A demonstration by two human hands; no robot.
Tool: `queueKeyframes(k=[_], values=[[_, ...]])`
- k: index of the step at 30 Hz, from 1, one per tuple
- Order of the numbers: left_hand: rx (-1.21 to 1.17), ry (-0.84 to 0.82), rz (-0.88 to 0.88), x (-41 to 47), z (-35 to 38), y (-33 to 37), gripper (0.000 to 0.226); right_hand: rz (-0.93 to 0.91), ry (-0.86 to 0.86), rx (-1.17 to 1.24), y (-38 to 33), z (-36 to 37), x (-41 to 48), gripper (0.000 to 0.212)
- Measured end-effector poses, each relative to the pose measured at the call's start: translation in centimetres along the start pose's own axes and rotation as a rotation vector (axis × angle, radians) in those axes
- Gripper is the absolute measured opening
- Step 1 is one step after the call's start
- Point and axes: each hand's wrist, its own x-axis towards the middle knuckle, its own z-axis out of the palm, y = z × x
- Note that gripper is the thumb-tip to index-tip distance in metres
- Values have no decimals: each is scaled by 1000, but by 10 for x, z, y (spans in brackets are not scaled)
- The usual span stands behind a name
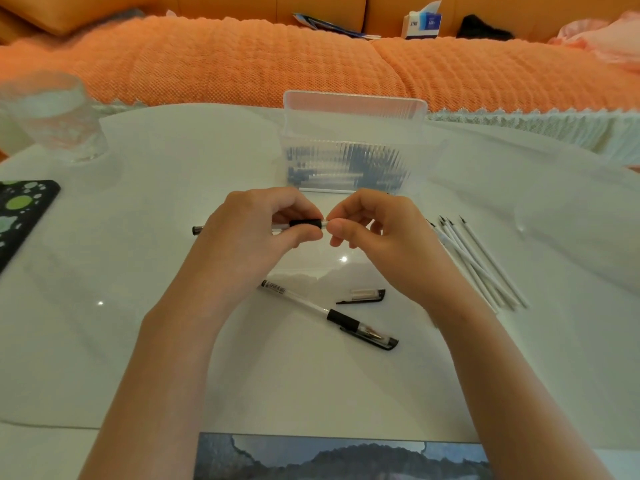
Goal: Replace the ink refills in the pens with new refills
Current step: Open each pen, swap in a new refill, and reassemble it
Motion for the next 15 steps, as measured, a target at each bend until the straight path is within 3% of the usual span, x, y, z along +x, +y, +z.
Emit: queueKeyframes(k=[7, 15], values=[[-19, -42, -77, 1, -3, -5, 8, -12, 69, -20, 0, -3, 1, 2], [1, -14, -50, 1, -4, -7, 5, 36, 27, -30, 1, -7, 0, 5]])
